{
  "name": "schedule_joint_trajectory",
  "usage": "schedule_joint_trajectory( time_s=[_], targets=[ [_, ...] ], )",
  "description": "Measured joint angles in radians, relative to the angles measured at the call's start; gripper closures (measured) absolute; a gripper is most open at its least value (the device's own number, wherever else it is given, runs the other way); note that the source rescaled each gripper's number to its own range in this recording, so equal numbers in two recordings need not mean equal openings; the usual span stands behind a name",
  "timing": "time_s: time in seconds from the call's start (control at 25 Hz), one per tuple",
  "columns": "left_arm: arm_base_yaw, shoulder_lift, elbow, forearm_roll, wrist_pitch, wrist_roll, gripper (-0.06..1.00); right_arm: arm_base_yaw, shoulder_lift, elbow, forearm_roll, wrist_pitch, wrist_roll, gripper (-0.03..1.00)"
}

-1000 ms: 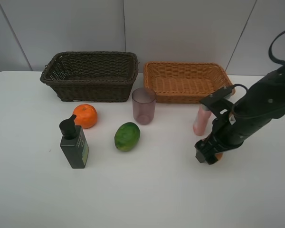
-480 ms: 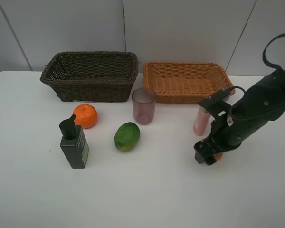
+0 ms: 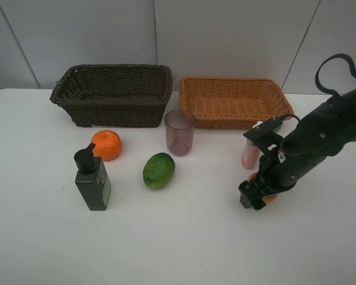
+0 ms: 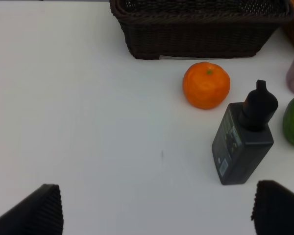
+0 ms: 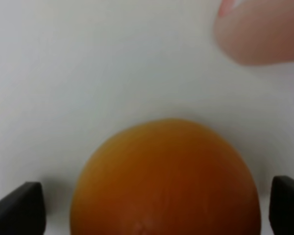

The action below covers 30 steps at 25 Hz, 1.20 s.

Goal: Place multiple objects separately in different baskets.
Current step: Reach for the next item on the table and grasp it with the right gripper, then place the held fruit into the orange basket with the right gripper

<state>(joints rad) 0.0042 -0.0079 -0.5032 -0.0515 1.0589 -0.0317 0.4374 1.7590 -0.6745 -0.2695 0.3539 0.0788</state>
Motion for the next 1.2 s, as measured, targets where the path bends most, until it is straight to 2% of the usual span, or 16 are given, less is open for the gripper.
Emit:
schedule_joint_trajectory(
  time_s=[0.2,0.32,0.4,0.52,1.2],
  targets=[
    [0.000,0.000,0.000,0.000,0.000,0.000,-0.06,0.000,0.003,0.000,-0.001,-0.007,0.000,-0.03],
    [0.000,0.000,0.000,0.000,0.000,0.000,-0.06,0.000,0.003,0.000,-0.001,-0.008,0.000,0.03],
    [0.000,0.000,0.000,0.000,0.000,0.000,-0.06,0.000,0.003,0.000,-0.001,-0.008,0.000,0.17],
    [0.000,0.000,0.000,0.000,0.000,0.000,-0.06,0.000,0.003,0.000,-0.001,-0.006,0.000,0.50],
    [0.000,0.000,0.000,0.000,0.000,0.000,-0.06,0.000,0.003,0.000,-0.001,0.008,0.000,0.50]
  ],
)
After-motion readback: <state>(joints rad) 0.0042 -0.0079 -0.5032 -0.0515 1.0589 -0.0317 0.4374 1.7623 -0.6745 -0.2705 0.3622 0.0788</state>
